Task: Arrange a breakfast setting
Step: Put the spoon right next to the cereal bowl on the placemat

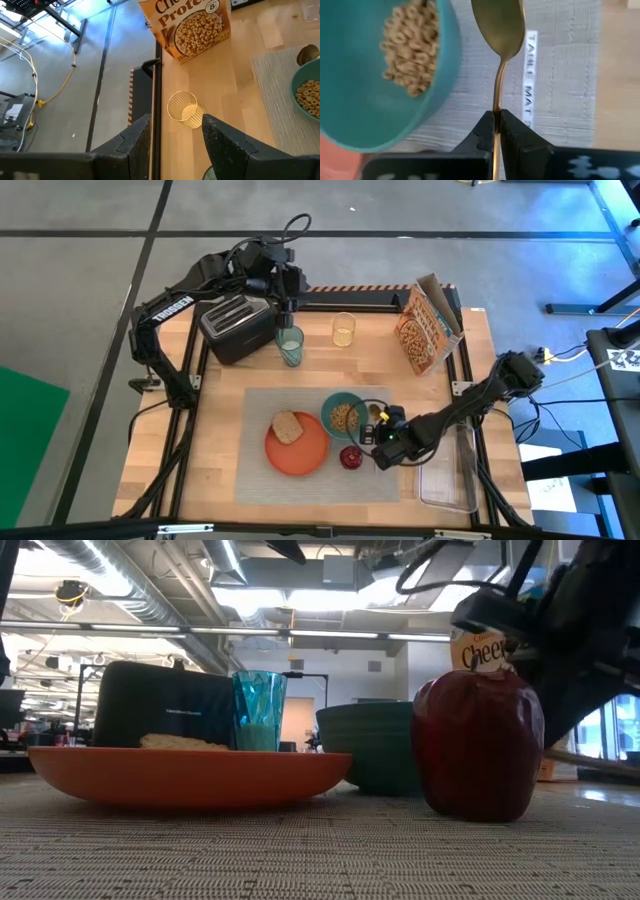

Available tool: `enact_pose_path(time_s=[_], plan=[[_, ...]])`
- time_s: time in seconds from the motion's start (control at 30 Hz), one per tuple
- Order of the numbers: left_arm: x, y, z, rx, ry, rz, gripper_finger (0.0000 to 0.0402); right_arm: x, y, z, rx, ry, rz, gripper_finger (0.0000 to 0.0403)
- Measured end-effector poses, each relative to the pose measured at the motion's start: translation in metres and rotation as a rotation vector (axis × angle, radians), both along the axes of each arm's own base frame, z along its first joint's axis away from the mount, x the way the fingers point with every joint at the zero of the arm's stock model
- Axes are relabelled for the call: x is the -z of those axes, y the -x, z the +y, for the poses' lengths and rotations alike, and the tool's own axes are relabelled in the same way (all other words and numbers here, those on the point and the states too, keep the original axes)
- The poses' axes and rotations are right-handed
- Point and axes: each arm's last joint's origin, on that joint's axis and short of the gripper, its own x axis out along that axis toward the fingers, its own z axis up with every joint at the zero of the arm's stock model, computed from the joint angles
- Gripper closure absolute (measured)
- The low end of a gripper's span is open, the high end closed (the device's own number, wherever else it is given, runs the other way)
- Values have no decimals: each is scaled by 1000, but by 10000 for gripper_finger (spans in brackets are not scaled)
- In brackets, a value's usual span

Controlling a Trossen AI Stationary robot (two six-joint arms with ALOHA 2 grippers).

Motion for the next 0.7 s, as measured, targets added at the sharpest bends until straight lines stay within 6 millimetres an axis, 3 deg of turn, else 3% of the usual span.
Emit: enact_pose_path(time_s=[0.4,0.7], plan=[[0,0,0,2,1,-2,231,13,-12,-10,-43,5,53,402],[2,1,0,2,10,19,231,22,-17,-4,-74,-60,67,396]])
